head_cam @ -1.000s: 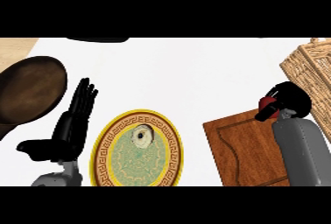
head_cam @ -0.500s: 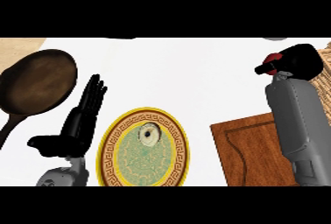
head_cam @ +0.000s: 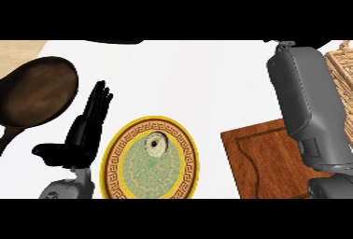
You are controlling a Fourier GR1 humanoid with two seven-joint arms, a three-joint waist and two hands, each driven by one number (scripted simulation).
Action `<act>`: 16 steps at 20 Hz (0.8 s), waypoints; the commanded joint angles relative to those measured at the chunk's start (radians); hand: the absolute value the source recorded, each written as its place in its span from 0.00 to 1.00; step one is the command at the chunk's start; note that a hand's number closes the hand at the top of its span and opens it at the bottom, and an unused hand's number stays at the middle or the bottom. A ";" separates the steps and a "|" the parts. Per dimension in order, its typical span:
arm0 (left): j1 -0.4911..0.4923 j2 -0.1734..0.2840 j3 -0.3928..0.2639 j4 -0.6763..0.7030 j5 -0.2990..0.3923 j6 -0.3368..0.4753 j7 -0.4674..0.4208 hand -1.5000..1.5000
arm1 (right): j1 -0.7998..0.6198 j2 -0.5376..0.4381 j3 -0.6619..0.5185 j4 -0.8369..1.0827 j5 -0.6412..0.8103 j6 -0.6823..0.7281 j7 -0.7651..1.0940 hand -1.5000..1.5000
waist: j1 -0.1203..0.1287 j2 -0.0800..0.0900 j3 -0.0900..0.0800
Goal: Pick the tomato from the cutting board and place it in the basket
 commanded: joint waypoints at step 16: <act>0.022 0.008 0.033 -0.058 0.002 0.035 0.056 0.50 | -0.137 -0.056 -0.157 0.262 0.282 -0.020 0.341 1.00 | -0.073 -0.020 0.001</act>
